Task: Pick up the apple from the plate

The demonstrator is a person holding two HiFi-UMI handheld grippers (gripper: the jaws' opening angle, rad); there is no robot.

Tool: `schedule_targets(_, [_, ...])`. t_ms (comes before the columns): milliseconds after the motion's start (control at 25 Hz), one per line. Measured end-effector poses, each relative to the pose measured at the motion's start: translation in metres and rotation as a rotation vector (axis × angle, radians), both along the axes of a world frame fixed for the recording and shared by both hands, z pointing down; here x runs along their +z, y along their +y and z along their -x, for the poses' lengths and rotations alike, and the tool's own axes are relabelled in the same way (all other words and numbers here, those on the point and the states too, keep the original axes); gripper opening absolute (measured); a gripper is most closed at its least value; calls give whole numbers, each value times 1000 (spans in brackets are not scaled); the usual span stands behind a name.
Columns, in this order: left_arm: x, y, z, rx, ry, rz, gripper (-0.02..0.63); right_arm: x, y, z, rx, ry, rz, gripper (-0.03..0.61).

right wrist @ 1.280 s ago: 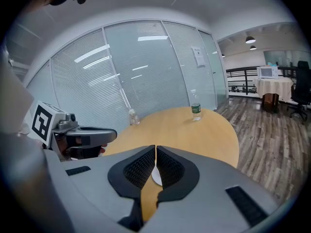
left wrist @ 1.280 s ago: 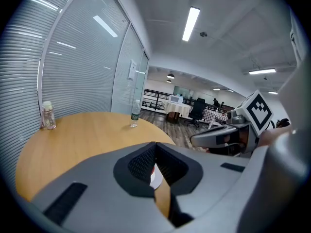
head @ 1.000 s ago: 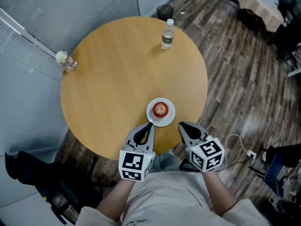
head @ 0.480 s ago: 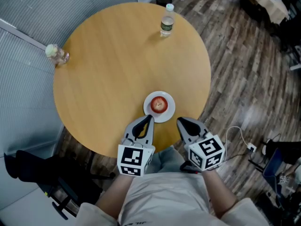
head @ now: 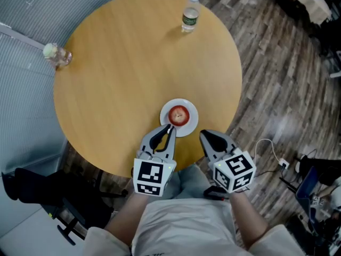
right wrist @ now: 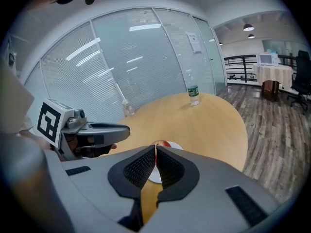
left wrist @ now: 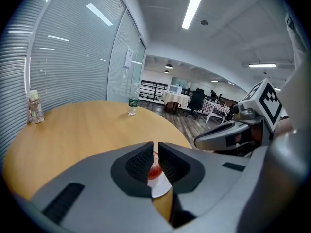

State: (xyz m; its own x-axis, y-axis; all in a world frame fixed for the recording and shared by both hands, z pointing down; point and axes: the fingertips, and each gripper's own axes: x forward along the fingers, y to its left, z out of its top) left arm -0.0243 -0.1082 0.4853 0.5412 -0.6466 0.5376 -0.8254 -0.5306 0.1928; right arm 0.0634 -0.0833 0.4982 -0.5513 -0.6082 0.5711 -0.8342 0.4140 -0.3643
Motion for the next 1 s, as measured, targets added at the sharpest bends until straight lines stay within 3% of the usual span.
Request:
schedule_targets(240, [23,-4,-3,26,-33,31,78,8,-4,1,3,-6,13,32])
schedule_targets(560, [55,-5,-14,91,-59,83,221,21,-5,0,9,-11,37,32])
schedule_targets(1000, [87,-15,-18,108,-119,124,342,36,-2,-4,22,-16,77,32])
